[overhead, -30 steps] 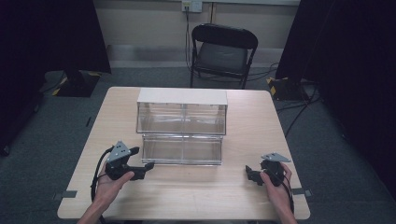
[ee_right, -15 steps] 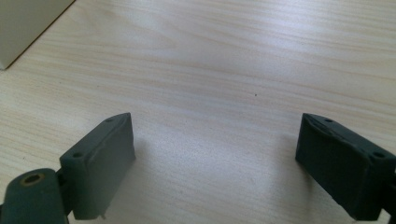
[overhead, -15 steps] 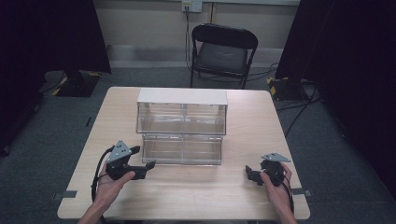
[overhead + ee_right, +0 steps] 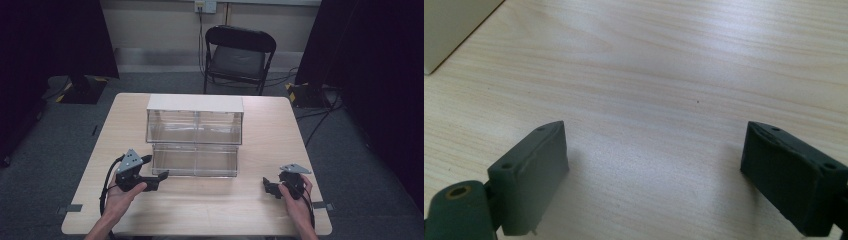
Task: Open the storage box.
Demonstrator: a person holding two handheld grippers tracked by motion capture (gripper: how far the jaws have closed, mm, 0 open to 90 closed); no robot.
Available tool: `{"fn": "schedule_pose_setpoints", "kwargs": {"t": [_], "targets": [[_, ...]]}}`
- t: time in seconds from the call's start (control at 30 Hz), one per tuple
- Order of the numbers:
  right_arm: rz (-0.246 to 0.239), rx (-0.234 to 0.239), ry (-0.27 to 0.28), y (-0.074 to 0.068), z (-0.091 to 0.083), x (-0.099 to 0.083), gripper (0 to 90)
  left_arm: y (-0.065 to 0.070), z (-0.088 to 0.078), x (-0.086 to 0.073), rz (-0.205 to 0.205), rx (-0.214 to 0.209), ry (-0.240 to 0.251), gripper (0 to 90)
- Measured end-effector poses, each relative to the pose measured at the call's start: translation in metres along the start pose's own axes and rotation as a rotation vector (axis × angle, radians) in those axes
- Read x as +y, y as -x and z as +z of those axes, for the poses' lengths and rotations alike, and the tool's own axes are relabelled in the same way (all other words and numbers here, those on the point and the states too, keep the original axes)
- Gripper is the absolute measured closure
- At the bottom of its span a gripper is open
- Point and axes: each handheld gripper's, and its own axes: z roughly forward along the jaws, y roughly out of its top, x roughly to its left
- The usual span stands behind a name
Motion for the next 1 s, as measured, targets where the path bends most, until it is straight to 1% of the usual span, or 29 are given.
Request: {"fn": "schedule_pose_setpoints", "kwargs": {"t": [0.1,0.13,0.17,0.3,0.33,0.47,0.5,0.53,0.6,0.63,0.67,0.7,0.73,0.87,0.9,0.93,1.0], "targets": [[-0.001,0.0,0.0,0.0001,0.0,0.0,10.8,-0.0002,-0.0001,0.0007,-0.003,0.002,-0.001,15.1],[0.0,0.0,0.0,0.0,0.0,0.0,10.8,-0.0003,-0.0011,0.0017,0.003,0.007,-0.003,15.1],[-0.001,0.0,0.0,0.0,0.0,0.0,10.8,-0.0005,-0.0014,0.002,-0.007,0.003,0.006,15.1],[0.0,0.0,0.0,0.0,0.0,0.0,10.8,-0.0027,-0.0013,0.0039,-0.011,0.009,0.007,15.1],[0.0,0.0,0.0,0.0,0.0,0.0,10.8,-0.003,-0.0016,0.0048,-0.006,0.01,0.003,15.0],[0.0,-0.002,0.0,0.0,0.0003,0.0001,10.6,-0.0032,-0.0008,0.0061,-0.011,0.009,0.006,15.1],[-0.001,-0.001,0.0,0.0,0.0003,0.0001,10.6,-0.0034,-0.0005,0.0069,-0.007,0.012,0.007,15.1],[0.0,-0.001,0.0,0.0,0.0003,0.0001,10.6,-0.0043,0.0002,0.0079,-0.022,0.006,0.018,15.3],[-0.001,-0.002,0.0,0.0,0.0003,0.0001,10.6,-0.0042,0.0008,0.0082,-0.027,0.006,0.016,15.4],[-0.001,-0.002,0.0,0.0,0.0003,0.0001,10.6,-0.0042,0.0008,0.0082,-0.027,0.006,0.016,15.4],[-0.001,-0.001,0.0,0.0,0.0003,0.0001,10.6,-0.0054,0.0008,0.0083,-0.015,0.018,0.01,15.3],[-0.001,-0.001,0.0,0.0,0.0003,0.0001,10.6,-0.0054,0.0008,0.0083,-0.015,0.018,0.01,15.3],[-0.001,-0.001,0.0,0.0,0.0003,0.0001,10.6,-0.0061,0.0021,0.0084,-0.032,0.018,0.021,15.3],[-0.001,-0.002,0.0,0.0,0.0003,0.0001,10.6,-0.0072,0.0033,0.0088,-0.035,0.018,0.021,15.3],[0.0,-0.002,-0.001,0.0,0.0003,0.0001,10.6,-0.0076,0.003,0.0089,-0.026,0.018,0.019,15.5],[-0.001,-0.002,0.0,0.0,0.0003,0.0001,10.6,-0.007,0.0024,0.0089,-0.037,0.021,0.028,15.5],[-0.001,-0.002,0.0,0.0,0.0003,0.0001,10.6,-0.007,0.0023,0.0091,-0.037,0.022,0.026,15.4]]}}
